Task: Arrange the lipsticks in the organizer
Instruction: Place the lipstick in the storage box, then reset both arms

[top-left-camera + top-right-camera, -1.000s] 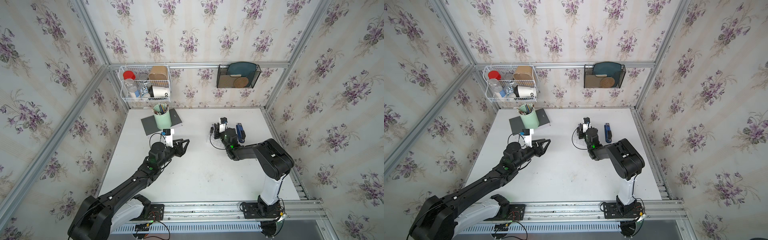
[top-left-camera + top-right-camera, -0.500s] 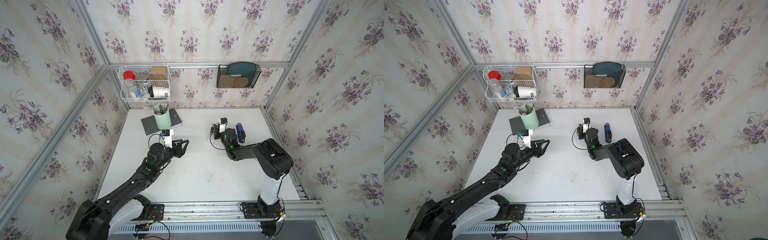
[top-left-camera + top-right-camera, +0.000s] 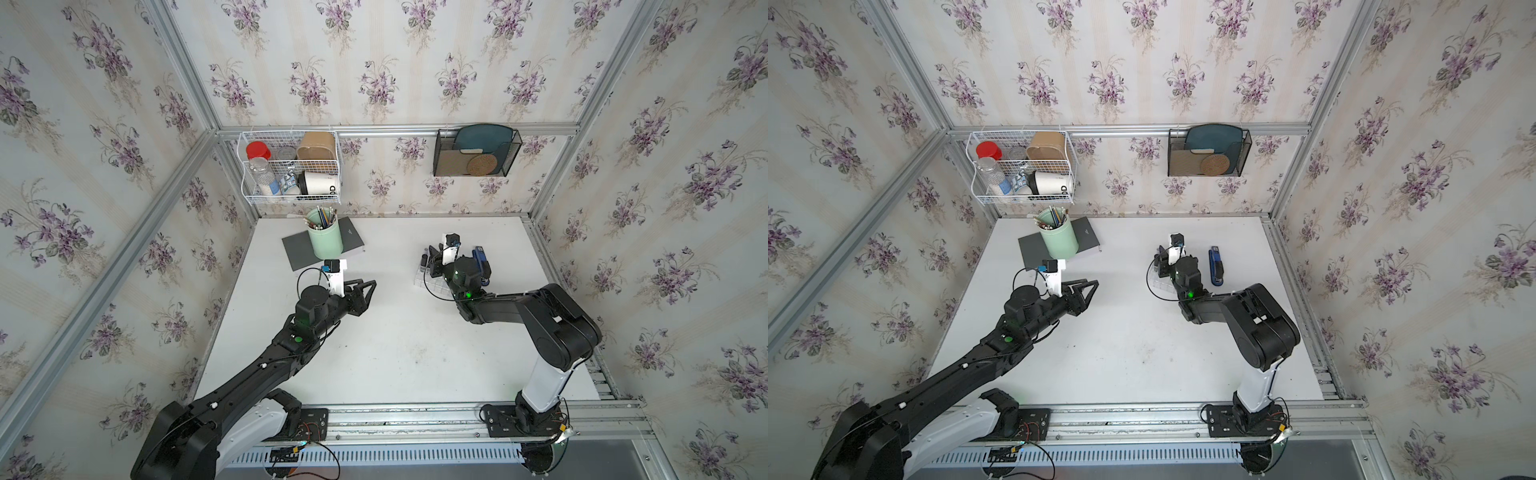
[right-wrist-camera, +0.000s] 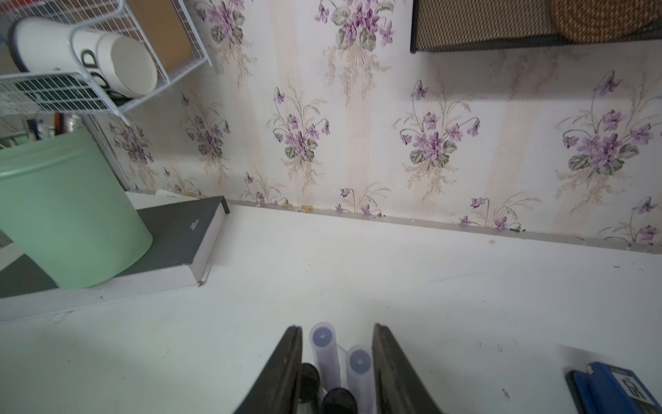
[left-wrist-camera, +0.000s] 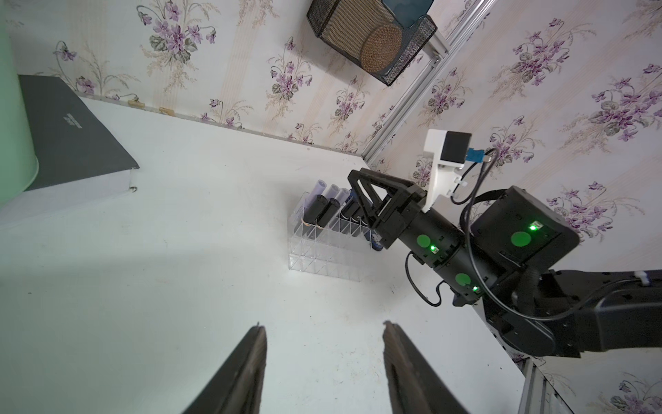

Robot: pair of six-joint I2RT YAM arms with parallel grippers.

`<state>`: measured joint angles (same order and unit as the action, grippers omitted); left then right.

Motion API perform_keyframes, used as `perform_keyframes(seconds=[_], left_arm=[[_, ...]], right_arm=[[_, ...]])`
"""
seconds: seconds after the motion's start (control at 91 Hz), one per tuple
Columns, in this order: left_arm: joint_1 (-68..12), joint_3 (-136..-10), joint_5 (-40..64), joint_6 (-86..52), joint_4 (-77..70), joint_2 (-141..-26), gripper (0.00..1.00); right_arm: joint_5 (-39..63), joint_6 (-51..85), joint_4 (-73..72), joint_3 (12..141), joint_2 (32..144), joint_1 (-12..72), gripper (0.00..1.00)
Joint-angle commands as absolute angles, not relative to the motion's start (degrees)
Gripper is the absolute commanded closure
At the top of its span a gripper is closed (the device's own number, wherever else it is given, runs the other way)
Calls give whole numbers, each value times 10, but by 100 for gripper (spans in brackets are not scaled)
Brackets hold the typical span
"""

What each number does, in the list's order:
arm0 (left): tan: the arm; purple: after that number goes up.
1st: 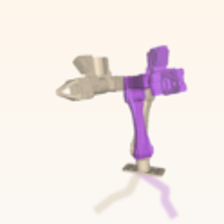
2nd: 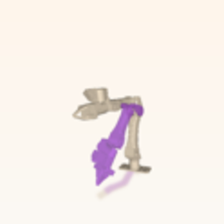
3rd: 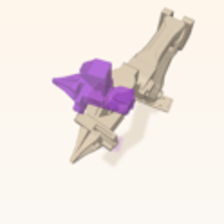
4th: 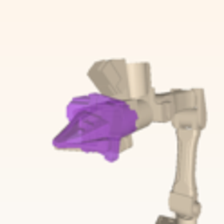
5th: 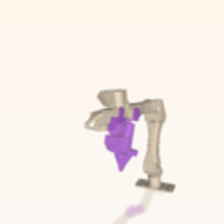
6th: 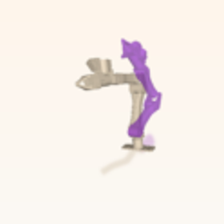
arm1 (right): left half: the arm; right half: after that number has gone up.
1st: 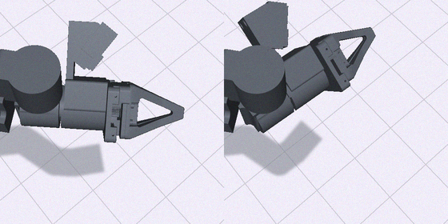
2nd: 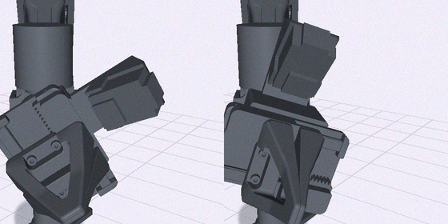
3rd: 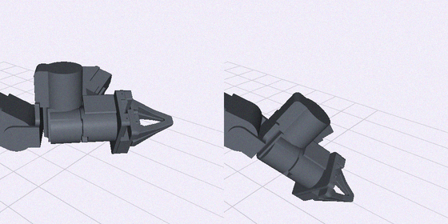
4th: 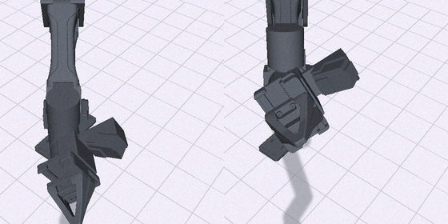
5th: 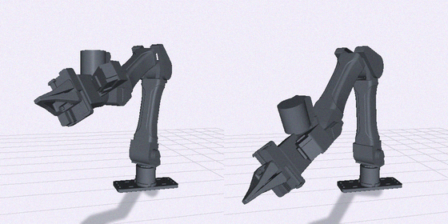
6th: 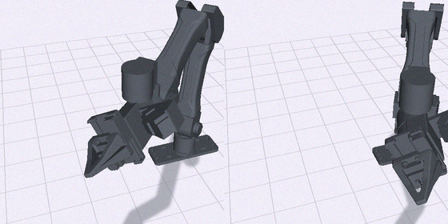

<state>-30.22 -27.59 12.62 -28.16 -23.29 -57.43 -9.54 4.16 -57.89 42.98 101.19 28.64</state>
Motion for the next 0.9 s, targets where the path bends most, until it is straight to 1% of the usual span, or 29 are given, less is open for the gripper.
perform_keyframes(seconds=[0.0, 0.11, 0.198, 0.319, 0.407, 0.484, 0.582, 0.659, 0.714, 0.813, 0.89], left_arm=[[-301, -286, 105, -253, -233, -576, 44], [-300, -289, 71, -232, -220, -573, 43], [-293, -302, 13, -212, -169, -564, 42], [-259, -324, -57, -183, -102, -554, 41], [-239, -335, -148, -149, -76, -556, 41], [-223, -331, -234, -113, -78, -563, 41], [-201, -301, -303, -53, -138, -570, 41], [-179, -276, -328, -11, -190, -584, 41], [-162, -259, -344, 10, -231, -599, 41], [-127, -220, -340, 28, -325, -631, 41], [-96, -184, -301, 23, -425, -670, 41]], right_arm=[[-77, 66, -542, 430, 975, 288, 59], [-68, 90, -475, 429, 930, 287, 56], [-58, 110, -420, 422, 890, 288, 53], [-64, 121, -328, 407, 823, 287, 47], [-87, 122, -258, 393, 775, 275, 43], [-109, 132, -213, 376, 736, 242, 40], [-139, 148, -186, 345, 694, 173, 38], [-197, 139, -190, 324, 684, 129, 38], [-220, 129, -212, 309, 689, 108, 37], [-247, 88, -292, 273, 718, 100, 35], [-248, 51, -356, 245, 741, 100, 34]])
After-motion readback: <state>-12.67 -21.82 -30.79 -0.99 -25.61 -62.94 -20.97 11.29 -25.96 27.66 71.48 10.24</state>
